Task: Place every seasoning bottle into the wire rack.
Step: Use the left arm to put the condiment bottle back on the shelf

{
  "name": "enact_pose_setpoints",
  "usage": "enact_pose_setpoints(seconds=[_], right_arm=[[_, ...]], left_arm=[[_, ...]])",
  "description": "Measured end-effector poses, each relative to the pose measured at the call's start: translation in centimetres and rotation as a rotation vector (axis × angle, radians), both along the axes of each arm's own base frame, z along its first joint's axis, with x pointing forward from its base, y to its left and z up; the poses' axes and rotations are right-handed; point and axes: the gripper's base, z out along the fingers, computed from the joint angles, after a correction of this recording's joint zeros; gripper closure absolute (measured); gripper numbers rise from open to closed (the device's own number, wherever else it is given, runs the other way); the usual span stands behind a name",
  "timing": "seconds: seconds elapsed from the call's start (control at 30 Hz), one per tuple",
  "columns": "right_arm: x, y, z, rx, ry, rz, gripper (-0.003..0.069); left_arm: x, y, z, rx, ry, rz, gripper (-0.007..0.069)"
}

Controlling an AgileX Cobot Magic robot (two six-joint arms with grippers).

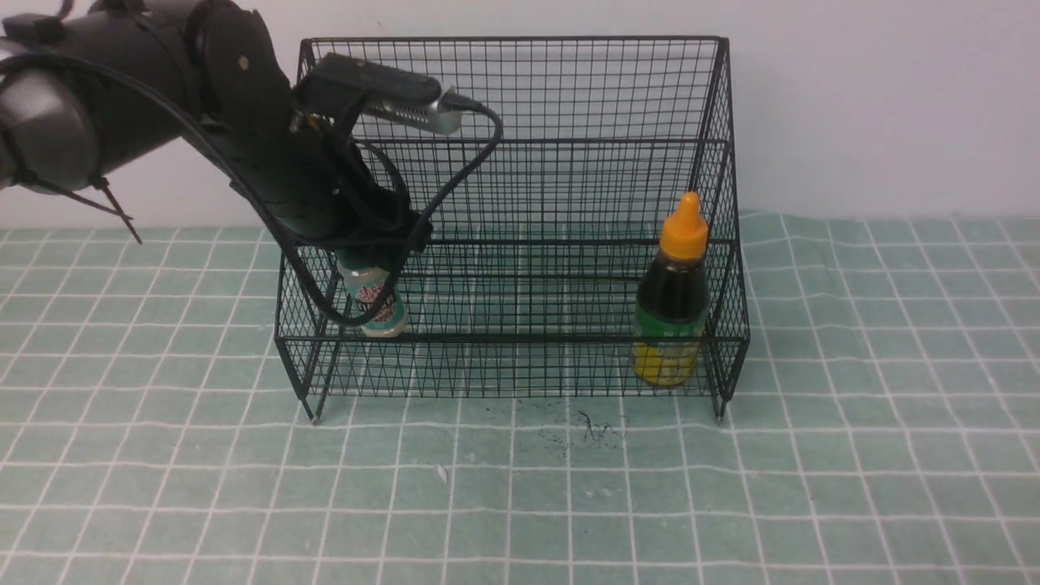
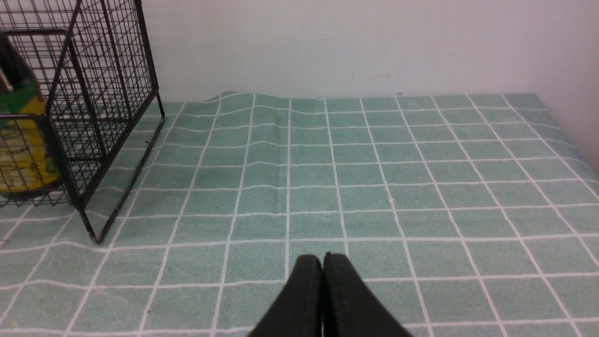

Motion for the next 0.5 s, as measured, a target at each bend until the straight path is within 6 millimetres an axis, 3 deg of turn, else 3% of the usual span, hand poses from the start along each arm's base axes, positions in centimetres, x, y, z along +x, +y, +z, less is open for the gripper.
enact_pose_setpoints(seconds=[0.1, 0.23, 0.4, 0.5], right_arm=[[0.0, 0.0, 0.0, 0.0, 0.0, 0.0, 0.0669], [0.0, 0.0, 0.0, 0.0, 0.001, 0.0, 0.0669], [0.0, 0.0, 0.0, 0.0, 0.001, 0.0, 0.0669], [0.0, 0.0, 0.0, 0.0, 0.001, 0.0, 0.0669]], left_arm=[[0.3, -0.2, -0.8, 0.003, 0.019, -0.002, 0.0294], [1.0, -0.3, -3.4, 0.037, 0.08, -0.006, 0.0294], [1.1, -0.3, -3.6, 0.042, 0.082, -0.007, 0.0263], [1.1, -0.3, -3.5, 0.042, 0.078, -0.007, 0.0184]])
